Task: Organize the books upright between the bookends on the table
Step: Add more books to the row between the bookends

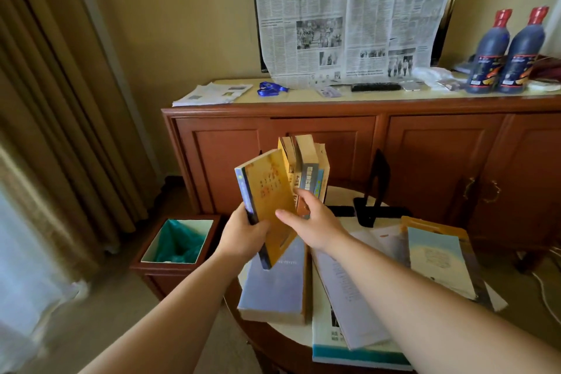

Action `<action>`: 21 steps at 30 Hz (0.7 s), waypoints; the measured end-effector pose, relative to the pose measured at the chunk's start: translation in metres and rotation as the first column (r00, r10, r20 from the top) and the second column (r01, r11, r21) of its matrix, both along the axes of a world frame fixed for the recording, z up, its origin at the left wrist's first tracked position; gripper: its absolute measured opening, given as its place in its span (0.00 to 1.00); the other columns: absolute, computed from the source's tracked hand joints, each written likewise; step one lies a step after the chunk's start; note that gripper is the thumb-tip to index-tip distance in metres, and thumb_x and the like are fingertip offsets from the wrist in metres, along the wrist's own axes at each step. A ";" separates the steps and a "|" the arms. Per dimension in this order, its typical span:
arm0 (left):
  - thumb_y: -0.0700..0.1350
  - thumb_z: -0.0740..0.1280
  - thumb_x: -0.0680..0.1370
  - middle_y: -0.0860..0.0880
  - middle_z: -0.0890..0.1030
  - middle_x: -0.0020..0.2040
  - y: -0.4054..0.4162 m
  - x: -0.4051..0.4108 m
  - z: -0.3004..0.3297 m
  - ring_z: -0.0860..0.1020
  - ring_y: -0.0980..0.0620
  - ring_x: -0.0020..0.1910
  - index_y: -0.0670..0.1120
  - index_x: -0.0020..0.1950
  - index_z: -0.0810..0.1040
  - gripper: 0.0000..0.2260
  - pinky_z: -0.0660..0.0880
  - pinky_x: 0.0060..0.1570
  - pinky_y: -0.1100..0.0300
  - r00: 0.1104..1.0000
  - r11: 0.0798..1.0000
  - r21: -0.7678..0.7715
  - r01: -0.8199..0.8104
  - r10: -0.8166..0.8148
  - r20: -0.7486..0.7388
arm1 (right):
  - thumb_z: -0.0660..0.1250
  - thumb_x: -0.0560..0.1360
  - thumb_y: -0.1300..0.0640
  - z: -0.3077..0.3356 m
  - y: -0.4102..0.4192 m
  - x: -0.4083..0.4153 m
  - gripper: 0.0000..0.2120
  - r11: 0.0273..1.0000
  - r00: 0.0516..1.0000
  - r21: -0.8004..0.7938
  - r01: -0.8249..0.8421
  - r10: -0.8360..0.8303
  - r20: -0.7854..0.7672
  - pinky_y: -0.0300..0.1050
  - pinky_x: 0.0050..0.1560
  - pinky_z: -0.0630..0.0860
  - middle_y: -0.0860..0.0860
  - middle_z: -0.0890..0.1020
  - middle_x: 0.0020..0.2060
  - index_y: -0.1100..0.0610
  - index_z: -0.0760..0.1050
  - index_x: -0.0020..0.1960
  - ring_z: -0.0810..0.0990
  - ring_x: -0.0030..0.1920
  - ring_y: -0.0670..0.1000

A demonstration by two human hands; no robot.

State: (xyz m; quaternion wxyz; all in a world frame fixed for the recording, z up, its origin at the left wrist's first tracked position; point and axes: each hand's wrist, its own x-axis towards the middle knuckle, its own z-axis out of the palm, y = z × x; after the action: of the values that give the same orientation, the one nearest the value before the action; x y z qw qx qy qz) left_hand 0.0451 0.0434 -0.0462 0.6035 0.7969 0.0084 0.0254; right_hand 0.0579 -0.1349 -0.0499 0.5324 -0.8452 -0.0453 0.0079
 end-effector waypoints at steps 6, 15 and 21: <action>0.38 0.65 0.81 0.60 0.78 0.48 0.002 0.041 0.002 0.78 0.60 0.43 0.57 0.59 0.72 0.14 0.74 0.35 0.65 0.983 0.983 0.073 -0.168 0.161 0.090 | 0.75 0.75 0.41 -0.011 -0.017 0.026 0.23 0.976 0.976 -0.080 0.205 -0.197 0.096 0.41 0.55 0.73 0.42 0.78 0.59 0.46 0.74 0.66 0.77 0.61 0.46; 0.42 0.64 0.81 0.56 0.83 0.48 -0.031 0.093 -0.013 0.84 0.51 0.46 0.60 0.63 0.75 0.16 0.85 0.42 0.51 0.985 0.985 0.083 -0.150 0.142 0.100 | 0.76 0.76 0.44 -0.029 -0.047 0.060 0.36 0.939 0.942 -0.077 0.335 -0.335 0.020 0.52 0.64 0.73 0.48 0.73 0.73 0.47 0.63 0.78 0.74 0.70 0.53; 0.49 0.63 0.84 0.59 0.84 0.52 -0.053 0.121 -0.040 0.83 0.53 0.53 0.63 0.68 0.75 0.14 0.82 0.58 0.43 0.996 0.998 -0.001 -0.064 0.064 0.056 | 0.77 0.75 0.52 -0.040 -0.050 0.083 0.32 0.978 0.979 -0.032 0.206 -0.206 -0.003 0.32 0.46 0.67 0.32 0.77 0.52 0.41 0.66 0.73 0.75 0.50 0.35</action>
State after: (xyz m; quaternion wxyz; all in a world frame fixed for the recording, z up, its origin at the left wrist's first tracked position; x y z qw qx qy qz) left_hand 0.1666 -0.0096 -0.0858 0.6019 0.7955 0.0172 0.0671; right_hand 0.1404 -0.1849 -0.0897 0.5170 -0.8537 0.0444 -0.0438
